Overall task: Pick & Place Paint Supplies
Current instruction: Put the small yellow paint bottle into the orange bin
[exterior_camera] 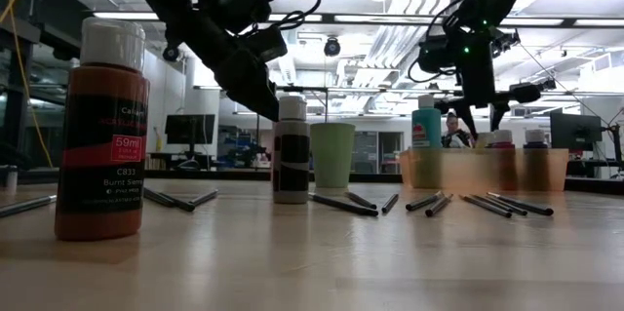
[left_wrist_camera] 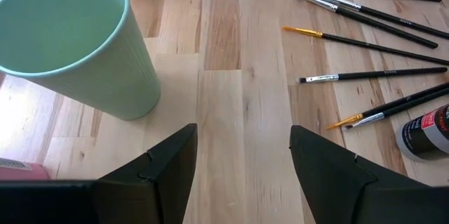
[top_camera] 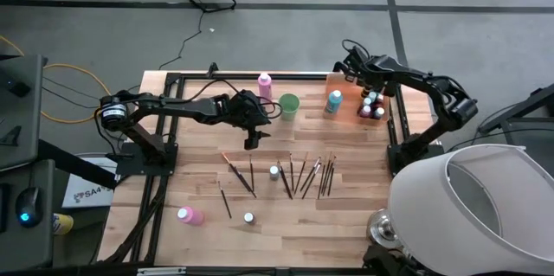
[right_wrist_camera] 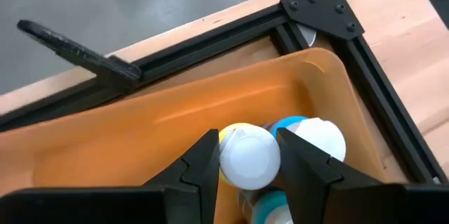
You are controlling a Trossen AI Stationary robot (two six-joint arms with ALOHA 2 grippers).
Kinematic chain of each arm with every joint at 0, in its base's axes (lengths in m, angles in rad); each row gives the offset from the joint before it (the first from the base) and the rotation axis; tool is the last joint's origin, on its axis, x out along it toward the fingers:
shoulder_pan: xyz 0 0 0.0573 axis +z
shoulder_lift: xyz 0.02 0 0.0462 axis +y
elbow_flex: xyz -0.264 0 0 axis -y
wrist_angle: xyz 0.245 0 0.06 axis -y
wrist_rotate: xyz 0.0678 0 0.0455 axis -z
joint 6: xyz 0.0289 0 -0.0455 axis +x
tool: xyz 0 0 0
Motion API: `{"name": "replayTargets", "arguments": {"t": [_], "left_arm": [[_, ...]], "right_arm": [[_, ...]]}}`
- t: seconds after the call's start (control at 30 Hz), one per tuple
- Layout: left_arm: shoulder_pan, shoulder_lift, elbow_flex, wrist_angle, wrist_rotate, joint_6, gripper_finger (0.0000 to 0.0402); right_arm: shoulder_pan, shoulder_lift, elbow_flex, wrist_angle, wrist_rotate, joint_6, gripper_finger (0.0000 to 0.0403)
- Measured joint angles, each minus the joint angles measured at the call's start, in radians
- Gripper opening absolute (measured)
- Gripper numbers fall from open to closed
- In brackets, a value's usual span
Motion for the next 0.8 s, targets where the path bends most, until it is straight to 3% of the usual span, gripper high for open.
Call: {"name": "replayTargets", "arguments": {"t": [0.47,0.8], "left_arm": [[0.000,0.000,0.000,0.000,0.000,-0.001,0.0221],[0.000,0.000,0.000,0.000,0.000,-0.001,0.0221]], "right_arm": [[-0.001,0.000,0.000,0.018,-0.003,-0.011,0.0129],[-0.001,0.000,0.000,0.018,-0.041,-0.015,0.0186]]}}
